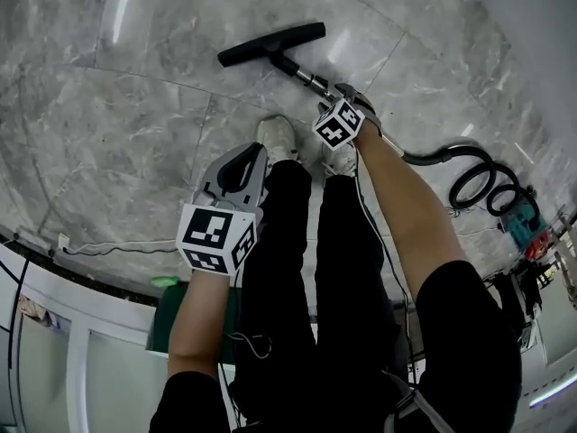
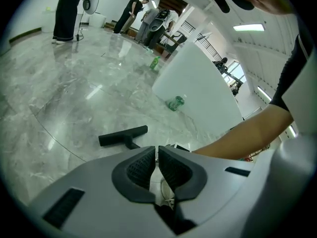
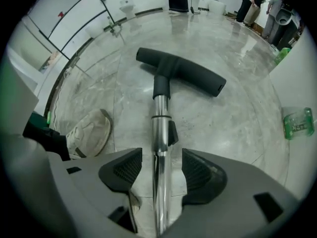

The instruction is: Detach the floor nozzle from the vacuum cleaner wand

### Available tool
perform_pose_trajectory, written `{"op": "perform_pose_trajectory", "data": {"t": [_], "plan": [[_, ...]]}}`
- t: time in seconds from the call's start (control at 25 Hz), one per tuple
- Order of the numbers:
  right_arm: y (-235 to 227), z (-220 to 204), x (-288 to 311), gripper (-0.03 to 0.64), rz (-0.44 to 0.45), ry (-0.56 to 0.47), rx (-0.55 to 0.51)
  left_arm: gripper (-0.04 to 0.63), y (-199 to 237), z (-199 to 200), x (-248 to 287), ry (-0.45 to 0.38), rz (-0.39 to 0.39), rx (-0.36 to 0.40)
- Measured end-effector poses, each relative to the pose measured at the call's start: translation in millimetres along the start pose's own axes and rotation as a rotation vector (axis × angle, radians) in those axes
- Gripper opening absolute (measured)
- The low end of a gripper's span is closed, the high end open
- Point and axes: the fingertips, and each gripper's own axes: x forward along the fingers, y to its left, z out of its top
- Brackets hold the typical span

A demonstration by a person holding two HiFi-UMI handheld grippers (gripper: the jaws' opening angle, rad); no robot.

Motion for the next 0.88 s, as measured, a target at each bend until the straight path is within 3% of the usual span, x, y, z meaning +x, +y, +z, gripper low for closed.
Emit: {"op": "perform_pose_trajectory", "data": {"t": [0.36,0.48,0.72,0.88], "plan": [[-8,-20,49,0.241,-0.026,0.100,-0.057,0.008,16,-6,18,0.030,-0.012,0.007],[-4,-20,44,0.186,0.001,0.101,-0.036,0.008,16,-4,17,0.041,0.005,0.022],[-7,-15,-12,0.186,0.053,0.006,-0.028,0.008,-14,15,12,0.030,0.019,0.081],[-9,-12,-81,0.186,0.068,-0.093,-0.031,0.008,-48,34,5,-0.007,0.006,0.064]]}}
